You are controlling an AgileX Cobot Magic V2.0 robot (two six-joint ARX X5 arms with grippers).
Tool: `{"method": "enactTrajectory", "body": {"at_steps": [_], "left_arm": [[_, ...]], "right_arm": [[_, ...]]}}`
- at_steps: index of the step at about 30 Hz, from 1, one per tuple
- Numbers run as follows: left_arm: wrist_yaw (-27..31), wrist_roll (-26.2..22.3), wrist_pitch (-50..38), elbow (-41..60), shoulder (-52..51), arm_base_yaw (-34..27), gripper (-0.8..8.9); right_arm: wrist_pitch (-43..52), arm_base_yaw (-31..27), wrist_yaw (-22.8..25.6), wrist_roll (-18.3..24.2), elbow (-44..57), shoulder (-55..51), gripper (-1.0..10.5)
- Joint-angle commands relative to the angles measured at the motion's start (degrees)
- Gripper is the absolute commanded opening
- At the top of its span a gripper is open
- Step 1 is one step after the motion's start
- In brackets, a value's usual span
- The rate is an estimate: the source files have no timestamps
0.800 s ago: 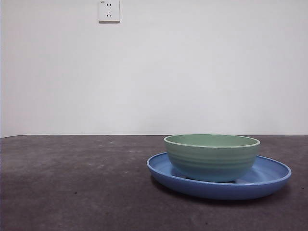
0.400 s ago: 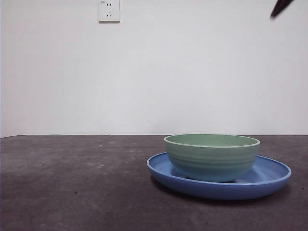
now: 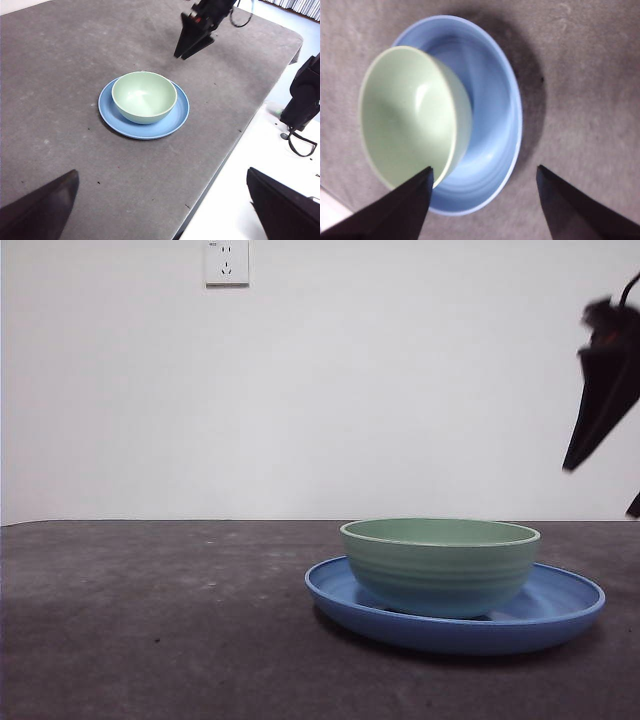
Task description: Place the green bowl on the blue plate
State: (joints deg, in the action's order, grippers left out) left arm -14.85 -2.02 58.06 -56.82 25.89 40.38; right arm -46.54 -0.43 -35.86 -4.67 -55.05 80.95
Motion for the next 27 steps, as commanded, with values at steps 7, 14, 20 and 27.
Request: {"method": "enactTrajectory", "body": {"at_steps": [7,14,20,27], "left_arm": [[0.0,0.11,-0.55,-0.59,0.11,0.39,6.53],[0.0,0.11,-0.55,-0.61,0.11,0.39,6.53],[0.0,0.11,-0.61,-0.59,0.11,0.39,6.53],[0.0,0.11,-0.66,-0.61,0.11,0.39,6.53]], "right_arm": [[5.09,0.39,-0.15,4.37,-0.94,9.35,2.7],[8.92,0.74,-0.24,5.16,-0.94,13.07,2.6],[11.13,1.92,-0.42,5.99,-0.94,15.78,2.5],[13.2,4.15,-0.09,6.58,-0.94,17.94,1.6]]}}
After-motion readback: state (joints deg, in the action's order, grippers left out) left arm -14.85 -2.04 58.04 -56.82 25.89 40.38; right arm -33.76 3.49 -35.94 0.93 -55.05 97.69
